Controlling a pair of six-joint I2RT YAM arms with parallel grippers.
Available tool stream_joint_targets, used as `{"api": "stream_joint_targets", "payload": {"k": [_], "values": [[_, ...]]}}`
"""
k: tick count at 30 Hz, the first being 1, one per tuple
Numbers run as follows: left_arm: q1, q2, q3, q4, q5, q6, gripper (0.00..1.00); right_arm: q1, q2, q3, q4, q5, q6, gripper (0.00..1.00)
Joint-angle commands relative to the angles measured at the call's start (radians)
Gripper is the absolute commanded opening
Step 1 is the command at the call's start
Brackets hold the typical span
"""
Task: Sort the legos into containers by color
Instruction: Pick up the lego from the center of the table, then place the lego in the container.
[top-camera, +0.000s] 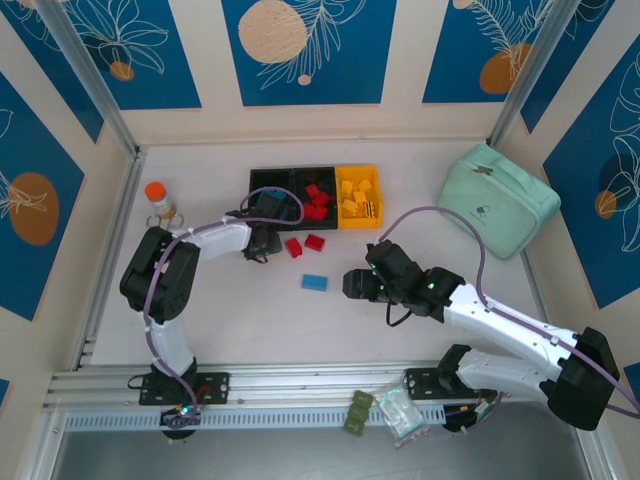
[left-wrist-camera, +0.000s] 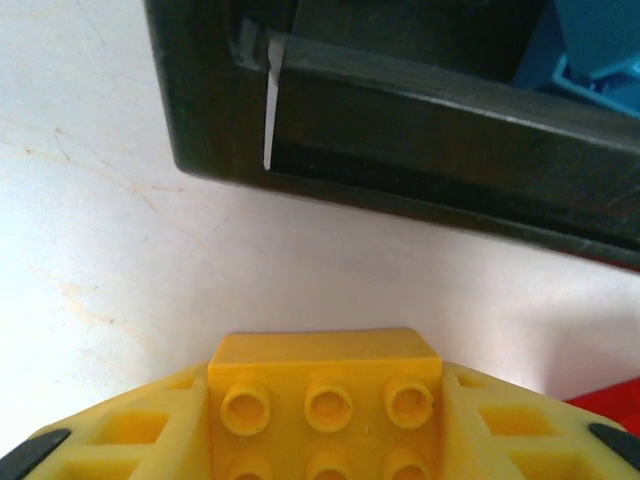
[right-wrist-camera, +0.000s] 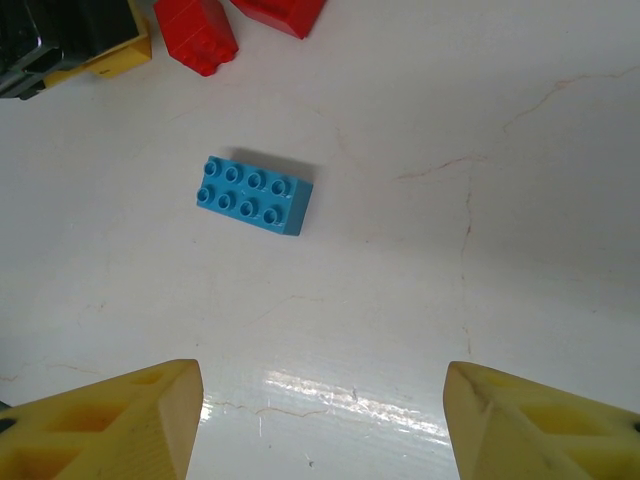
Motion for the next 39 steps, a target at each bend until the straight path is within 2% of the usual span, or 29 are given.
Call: {"api": "stream_joint_targets", "payload": {"k": [1, 9, 14, 20, 26, 39], "values": [[-0.015, -0.069, -0.016, -0.026, -0.021, 0.035, 0.40, -0.004, 0.013, -0.008, 0.021, -0.011, 0.005, 0.65], [-0.056, -0.157, 0.010, -0.073, 0.028, 0.098, 0.41, -0.008, 0.014, -0.006, 0.034, -0.027, -0.007, 0.65], [-0.106, -0.131, 0.090, -0.100, 0.058, 0.123, 0.42, -0.044, -0.052, -0.029, -0.009, 0.000, 0.008, 0.65], [-0.169, -0.028, 0.270, -0.132, 0.081, 0.147, 0.43, -0.121, -0.173, -0.075, -0.102, 0.035, 0.052, 0.65], [-0.207, 0.104, 0.466, -0.170, 0.115, 0.162, 0.43, -0.209, -0.276, -0.135, -0.120, -0.017, 0.077, 0.65], [-0.223, 0.431, 0.982, -0.327, 0.113, 0.249, 0.45, -0.244, -0.343, -0.182, -0.151, -0.035, 0.105, 0.65]]}}
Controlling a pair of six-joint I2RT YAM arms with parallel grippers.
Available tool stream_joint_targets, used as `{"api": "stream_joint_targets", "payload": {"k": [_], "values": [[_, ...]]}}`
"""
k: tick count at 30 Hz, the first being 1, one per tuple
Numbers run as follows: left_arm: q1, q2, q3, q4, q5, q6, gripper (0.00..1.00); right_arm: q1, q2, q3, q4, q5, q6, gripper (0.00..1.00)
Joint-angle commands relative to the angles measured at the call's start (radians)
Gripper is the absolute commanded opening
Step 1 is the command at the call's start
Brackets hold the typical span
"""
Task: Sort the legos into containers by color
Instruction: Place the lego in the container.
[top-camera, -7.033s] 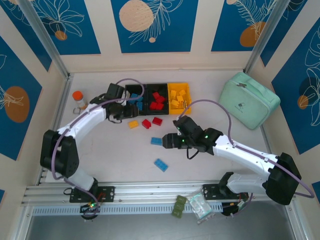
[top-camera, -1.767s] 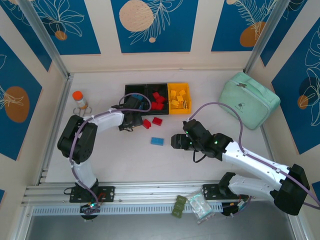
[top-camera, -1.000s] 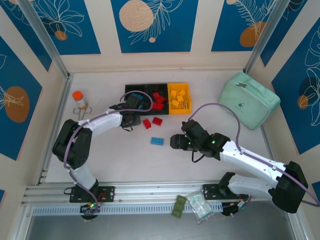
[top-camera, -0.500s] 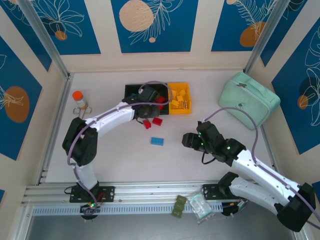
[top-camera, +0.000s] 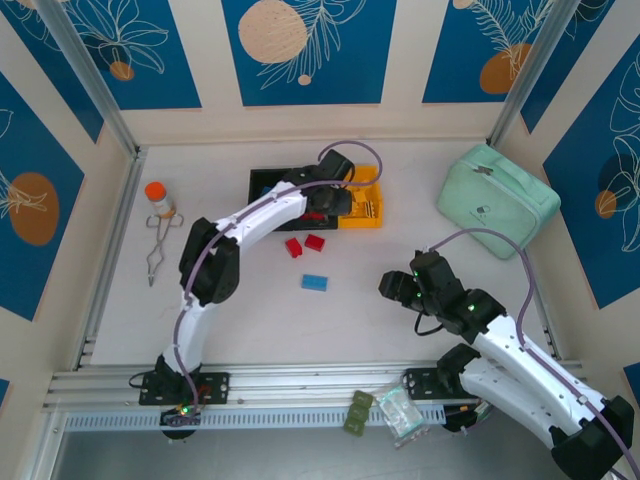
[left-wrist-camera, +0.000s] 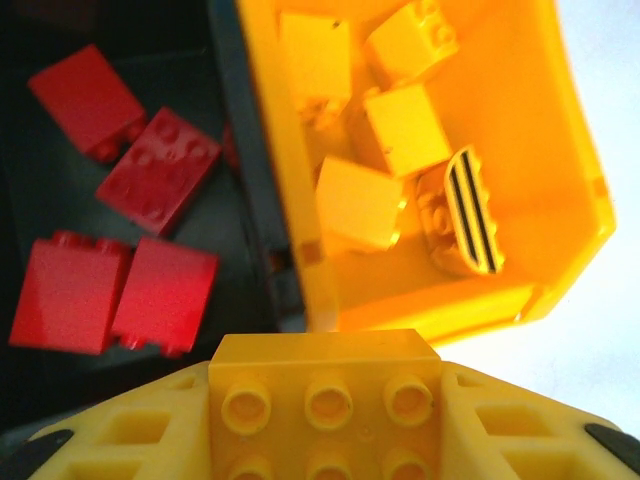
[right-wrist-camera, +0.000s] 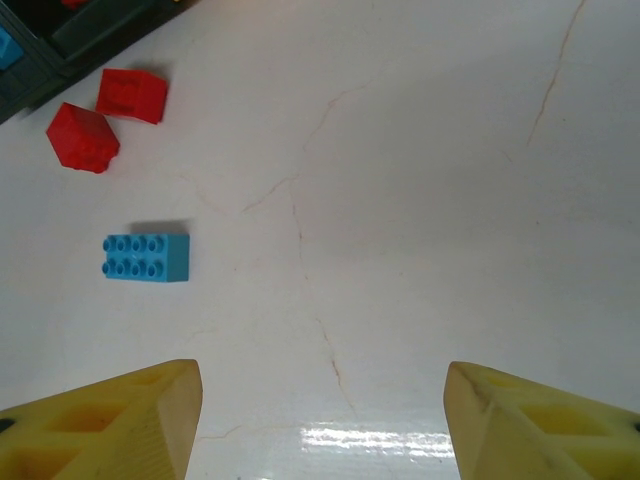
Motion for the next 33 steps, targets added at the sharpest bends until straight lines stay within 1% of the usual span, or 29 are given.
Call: {"api": "stream_joint_targets", "payload": {"k": [1, 6, 11, 14, 18, 22, 24, 26, 30, 33], "values": [[-0.007, 0.079, 0.139, -0.084, 0.007, 0.051, 0.45, -0.007, -0.013, -0.016, -0.020, -0.024, 0.025, 0.65], [-0.006, 0.197, 0.315, -0.133, 0.040, 0.076, 0.45, -0.010, -0.015, -0.020, -0.024, -0.022, 0.030, 0.65], [-0.007, 0.278, 0.431, -0.138, 0.106, 0.115, 0.47, -0.020, -0.015, -0.025, -0.023, -0.028, 0.029, 0.65], [-0.009, 0.318, 0.489, -0.150, 0.125, 0.125, 0.48, -0.029, -0.015, -0.027, -0.023, -0.035, 0.025, 0.65], [-0.013, 0.335, 0.497, -0.126, 0.143, 0.121, 0.51, -0.040, -0.016, -0.027, -0.026, -0.043, 0.022, 0.65], [-0.017, 0.334, 0.500, -0.126, 0.136, 0.117, 0.67, -0.045, -0.016, -0.026, -0.026, -0.048, 0.022, 0.65], [-0.018, 0.324, 0.501, -0.128, 0.141, 0.122, 0.69, -0.045, -0.016, -0.024, -0.026, -0.050, 0.020, 0.65], [-0.018, 0.309, 0.501, -0.133, 0.143, 0.124, 0.74, -0.045, -0.015, -0.025, -0.022, -0.051, 0.020, 0.65], [-0.024, 0.249, 0.462, -0.134, 0.154, 0.127, 0.73, -0.045, -0.015, -0.025, -0.017, -0.059, 0.017, 0.65], [-0.028, 0.161, 0.357, -0.098, 0.159, 0.125, 0.71, -0.043, -0.013, -0.022, -0.015, -0.066, 0.011, 0.65]]}}
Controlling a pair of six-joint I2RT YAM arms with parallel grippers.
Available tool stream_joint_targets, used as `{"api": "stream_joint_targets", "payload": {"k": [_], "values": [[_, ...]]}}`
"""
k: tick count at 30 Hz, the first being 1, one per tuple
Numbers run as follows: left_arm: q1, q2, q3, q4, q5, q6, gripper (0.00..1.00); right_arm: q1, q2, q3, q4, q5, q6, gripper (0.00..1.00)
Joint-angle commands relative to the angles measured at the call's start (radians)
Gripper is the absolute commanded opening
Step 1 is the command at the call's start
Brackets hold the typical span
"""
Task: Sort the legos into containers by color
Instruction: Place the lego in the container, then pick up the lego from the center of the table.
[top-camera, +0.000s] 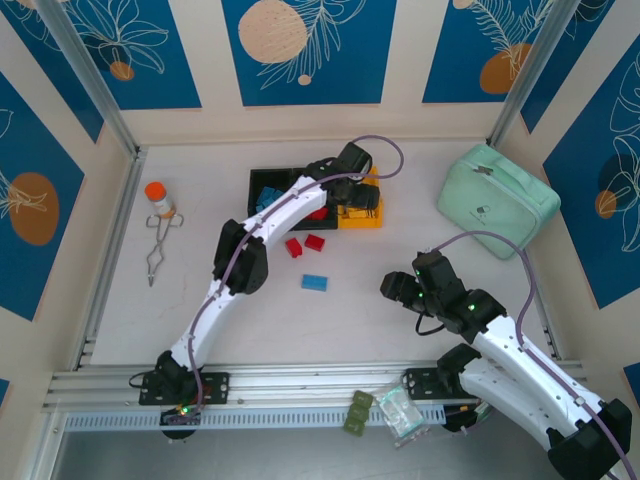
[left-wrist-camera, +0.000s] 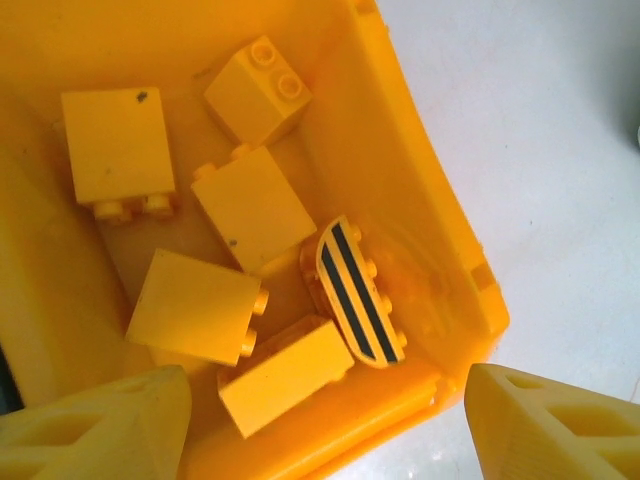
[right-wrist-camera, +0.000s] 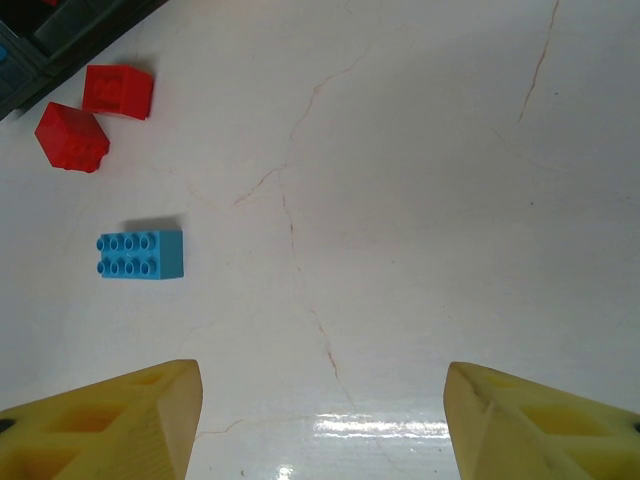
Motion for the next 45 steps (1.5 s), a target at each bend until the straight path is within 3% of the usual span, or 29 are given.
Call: {"api": "stream_joint_targets", "payload": {"k": [1, 9, 20, 28, 45], "values": [[-0.017, -0.158, -0.107, 0.025, 0.029, 0.017, 0.71, -0.002, -0.010, -0.012, -0.011, -0.026, -0.006, 0.65], [-0.017, -0.474, -0.576, 0.179, -0.020, 0.015, 0.71, 0.033, 0.039, 0.003, 0.046, -0.061, -0.033, 0.65], [0.012, -0.759, -1.073, 0.311, -0.193, -0.105, 0.72, 0.200, 0.221, 0.104, 0.196, -0.025, -0.122, 0.67], [0.020, -0.773, -1.209, 0.336, -0.296, -0.224, 0.75, 0.222, 0.296, 0.158, 0.245, -0.015, -0.141, 0.73], [0.045, -0.616, -1.183, 0.395, -0.387, -0.280, 0.72, 0.235, 0.240, 0.121, 0.202, 0.008, -0.121, 0.72]]}}
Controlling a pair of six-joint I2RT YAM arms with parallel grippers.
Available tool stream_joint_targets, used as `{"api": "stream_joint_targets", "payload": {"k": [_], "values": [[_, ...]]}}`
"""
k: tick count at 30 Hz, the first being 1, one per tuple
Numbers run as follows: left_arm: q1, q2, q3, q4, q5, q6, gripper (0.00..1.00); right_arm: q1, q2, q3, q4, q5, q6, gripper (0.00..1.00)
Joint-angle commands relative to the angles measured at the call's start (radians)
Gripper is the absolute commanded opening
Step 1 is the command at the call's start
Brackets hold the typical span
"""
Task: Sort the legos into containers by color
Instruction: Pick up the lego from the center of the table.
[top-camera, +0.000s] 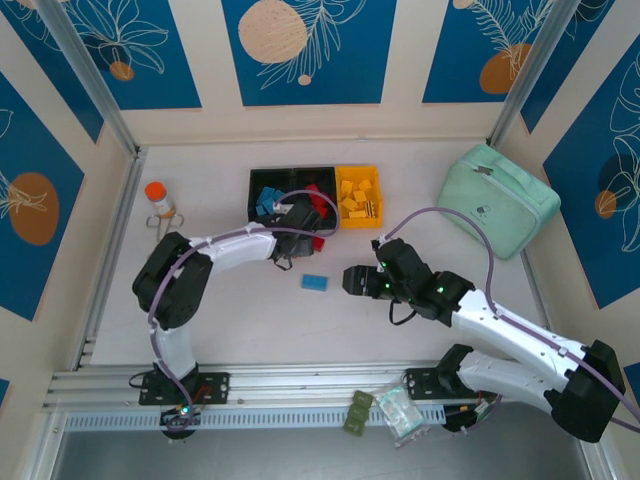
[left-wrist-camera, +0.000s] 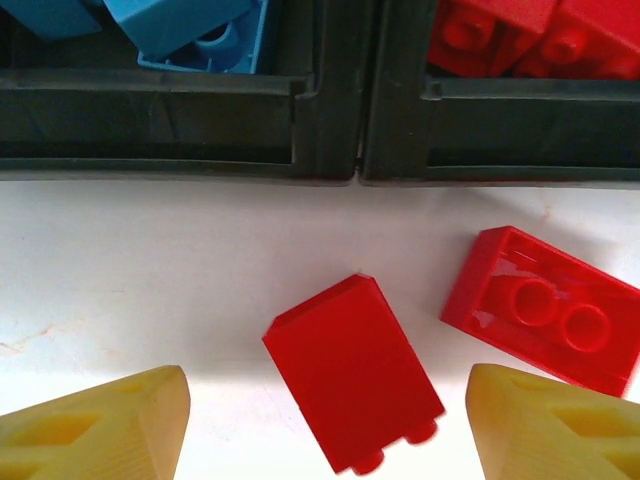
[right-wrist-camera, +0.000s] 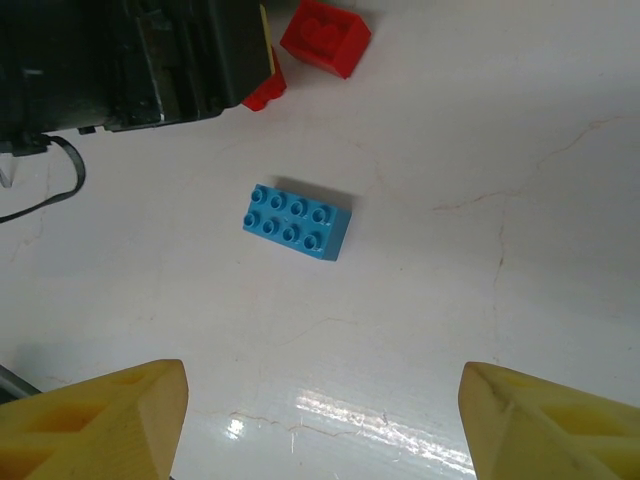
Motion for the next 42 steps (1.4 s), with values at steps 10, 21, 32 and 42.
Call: {"api": "stream_joint_targets", "payload": {"k": [10, 21, 32, 42], "values": [[0.034, 0.069, 0.047, 0.009, -0.030, -0.004, 0.61, -0.006, -0.019, -0.022, -0.015, 0.017, 0.012, 0.72], [0.041, -0.007, -0.029, 0.014, 0.001, 0.018, 0.28, -0.009, -0.007, -0.026, 0.003, 0.010, 0.015, 0.72], [0.041, -0.100, -0.067, -0.016, 0.030, 0.053, 0.24, -0.007, -0.006, -0.034, 0.009, 0.003, 0.020, 0.72], [0.040, -0.160, 0.015, -0.061, 0.119, 0.097, 0.25, -0.013, -0.026, -0.026, 0.004, 0.015, 0.005, 0.72]]}}
